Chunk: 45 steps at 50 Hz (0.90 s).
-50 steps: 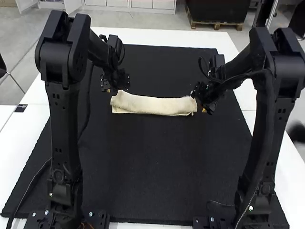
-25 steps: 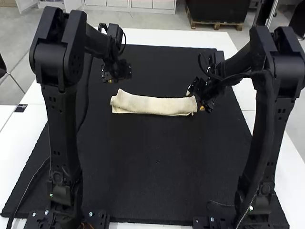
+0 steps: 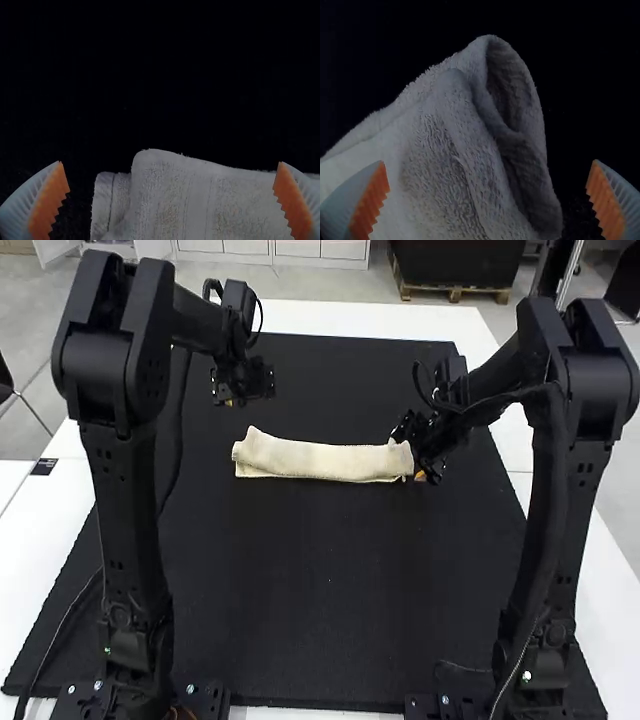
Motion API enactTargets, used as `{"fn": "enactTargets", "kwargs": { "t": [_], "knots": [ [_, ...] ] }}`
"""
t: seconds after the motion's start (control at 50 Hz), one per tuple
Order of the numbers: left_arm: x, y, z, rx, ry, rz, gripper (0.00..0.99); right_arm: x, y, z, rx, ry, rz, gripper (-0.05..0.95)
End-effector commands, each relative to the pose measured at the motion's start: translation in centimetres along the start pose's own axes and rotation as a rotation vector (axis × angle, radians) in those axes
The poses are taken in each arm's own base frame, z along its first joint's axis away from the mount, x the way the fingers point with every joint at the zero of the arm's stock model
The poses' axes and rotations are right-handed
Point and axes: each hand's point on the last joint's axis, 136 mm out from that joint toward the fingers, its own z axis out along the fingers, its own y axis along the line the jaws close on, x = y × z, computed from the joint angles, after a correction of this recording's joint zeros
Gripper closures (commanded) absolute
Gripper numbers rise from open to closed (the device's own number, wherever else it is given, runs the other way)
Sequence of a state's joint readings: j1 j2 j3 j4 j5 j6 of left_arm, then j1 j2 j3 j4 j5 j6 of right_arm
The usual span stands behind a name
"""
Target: Fold the towel.
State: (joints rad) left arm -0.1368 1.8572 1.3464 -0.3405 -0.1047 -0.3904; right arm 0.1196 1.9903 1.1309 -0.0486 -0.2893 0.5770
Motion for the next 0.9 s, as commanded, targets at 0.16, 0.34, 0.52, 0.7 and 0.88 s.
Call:
{"fn": "enactTargets", "kwargs": {
  "t": [0.16,0.34,0.52,0.7,0.88],
  "knots": [
    [-3.0,-0.9,-3.0,0.038,-0.084,-0.003,0.034,-0.8,1.0,0.3,-0.026,-0.008,0.000,-0.01],
    [-3.1,-1.0,-3.7,0.046,-0.088,-0.004,0.034,-0.5,1.4,0.4,-0.029,-0.003,-0.006,-0.01],
    [-3.1,-1.0,-3.8,0.049,-0.085,-0.004,0.034,-0.3,2.1,0.5,-0.035,0.001,-0.015,-0.01],
    [-3.1,-1.0,-3.9,0.051,-0.086,-0.004,0.034,-0.3,2.3,0.5,-0.037,0.000,-0.020,-0.01],
    [-3.1,-0.9,-3.8,0.049,-0.085,-0.004,0.036,-0.1,2.1,0.8,-0.032,0.008,-0.018,-0.01]
  ]
}}
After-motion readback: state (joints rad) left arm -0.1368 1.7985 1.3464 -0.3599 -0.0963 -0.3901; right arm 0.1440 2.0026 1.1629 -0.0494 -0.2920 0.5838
